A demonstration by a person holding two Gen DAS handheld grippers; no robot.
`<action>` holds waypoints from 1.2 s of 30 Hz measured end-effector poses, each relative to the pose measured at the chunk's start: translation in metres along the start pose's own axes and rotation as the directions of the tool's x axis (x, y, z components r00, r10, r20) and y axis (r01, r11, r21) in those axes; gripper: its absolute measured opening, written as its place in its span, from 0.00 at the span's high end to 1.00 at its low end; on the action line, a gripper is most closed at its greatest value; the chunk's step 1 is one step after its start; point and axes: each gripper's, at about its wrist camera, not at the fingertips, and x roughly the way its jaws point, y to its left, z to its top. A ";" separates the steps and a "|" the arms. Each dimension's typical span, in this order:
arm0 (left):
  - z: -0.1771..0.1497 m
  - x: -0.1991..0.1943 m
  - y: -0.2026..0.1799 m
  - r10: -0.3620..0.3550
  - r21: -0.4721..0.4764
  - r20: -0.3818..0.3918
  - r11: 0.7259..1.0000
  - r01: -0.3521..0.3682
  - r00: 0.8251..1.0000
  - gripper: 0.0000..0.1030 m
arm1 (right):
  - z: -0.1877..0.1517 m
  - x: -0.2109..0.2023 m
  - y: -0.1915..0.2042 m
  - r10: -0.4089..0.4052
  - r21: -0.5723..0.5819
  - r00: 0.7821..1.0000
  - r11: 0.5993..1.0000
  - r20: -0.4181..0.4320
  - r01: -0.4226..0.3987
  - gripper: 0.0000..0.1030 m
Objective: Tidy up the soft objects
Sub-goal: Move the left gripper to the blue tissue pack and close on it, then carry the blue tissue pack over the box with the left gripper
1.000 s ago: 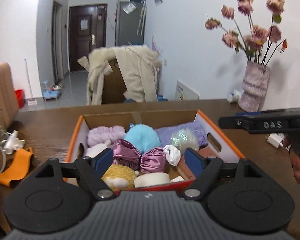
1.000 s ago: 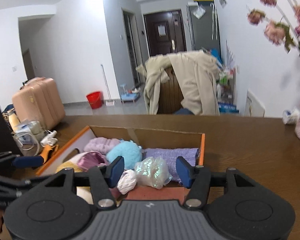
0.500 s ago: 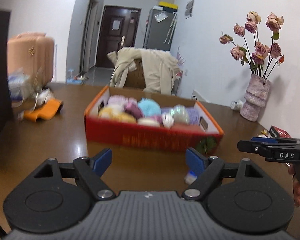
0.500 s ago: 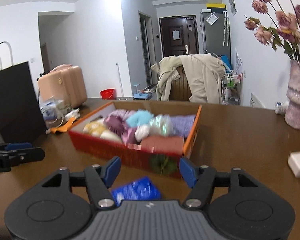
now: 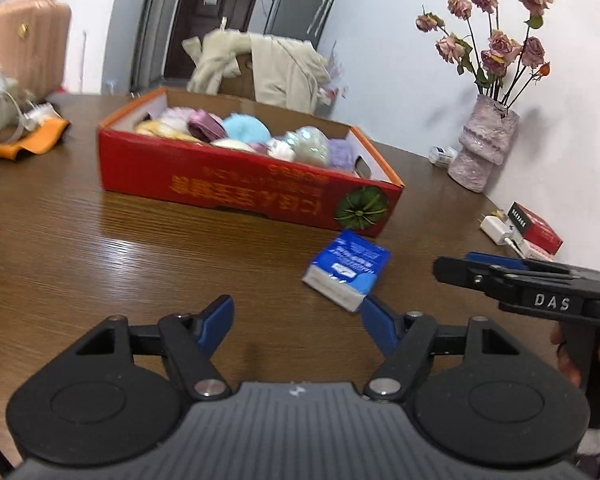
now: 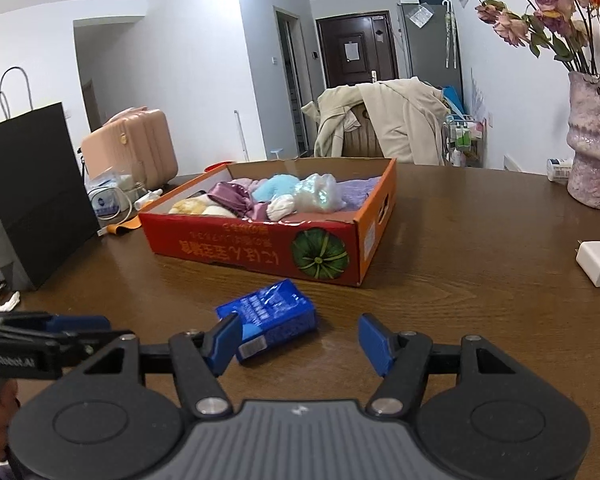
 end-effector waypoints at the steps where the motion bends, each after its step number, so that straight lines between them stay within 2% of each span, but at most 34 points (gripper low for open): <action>1: 0.003 0.007 -0.001 -0.013 -0.010 -0.012 1.000 0.012 1.000 0.32 | 0.003 0.004 -0.002 0.002 -0.001 1.000 1.000 -0.004 -0.002 0.38; 4: 0.011 0.025 -0.004 -0.052 -0.032 -0.045 0.998 0.051 0.998 0.39 | 0.012 0.023 -0.006 0.020 -0.001 1.000 1.000 -0.023 -0.020 0.40; 6: 0.016 0.040 -0.006 -0.089 -0.049 -0.072 0.995 0.086 0.993 0.42 | 0.017 0.039 -0.008 0.031 0.002 0.999 1.000 -0.040 -0.031 0.45; 10: 0.019 0.066 -0.012 -0.121 -0.035 -0.121 0.992 0.118 0.985 0.53 | 0.024 0.067 -0.011 0.046 0.024 0.996 0.999 -0.074 -0.044 0.47; 12: 0.022 0.076 -0.009 -0.129 -0.042 -0.138 0.991 0.125 0.982 0.60 | 0.024 0.076 -0.013 0.072 0.041 0.993 0.997 -0.092 -0.068 0.52; 14: 0.026 0.081 -0.001 -0.150 -0.057 -0.146 0.988 0.144 0.978 0.64 | 0.021 0.083 -0.015 0.106 0.069 0.987 0.993 -0.121 -0.098 0.63; 17: 0.031 0.082 0.014 -0.160 -0.069 -0.141 0.986 0.152 0.977 0.70 | 0.014 0.084 -0.017 0.145 0.130 0.980 0.983 -0.138 -0.127 0.67; 20: 0.036 0.079 0.028 -0.159 -0.084 -0.117 0.985 0.150 0.980 0.71 | 0.008 0.073 -0.012 0.171 0.183 0.975 0.972 -0.140 -0.145 0.70; 24: 0.040 0.079 0.031 -0.239 -0.085 -0.107 0.969 0.231 0.965 0.70 | 0.007 0.070 -0.010 0.159 0.219 0.980 0.967 -0.122 -0.130 0.70; 28: 0.047 0.086 0.032 -0.233 -0.083 -0.115 0.971 0.225 0.966 0.69 | 0.010 0.079 -0.018 0.133 0.267 0.984 0.959 -0.119 -0.097 0.69; 32: 0.051 0.102 0.034 -0.256 -0.090 -0.148 0.965 0.245 0.955 0.69 | 0.006 0.087 -0.022 0.145 0.327 0.983 0.940 -0.114 -0.101 0.71; 33: 0.050 0.104 0.032 -0.273 -0.085 -0.159 0.961 0.262 0.949 0.68 | 0.006 0.088 -0.020 0.143 0.327 0.983 0.940 -0.114 -0.099 0.72; 36: 0.044 0.095 0.026 -0.258 -0.044 -0.153 0.966 0.254 0.954 0.66 | 0.005 0.080 -0.011 0.126 0.299 0.985 0.950 -0.122 -0.084 0.75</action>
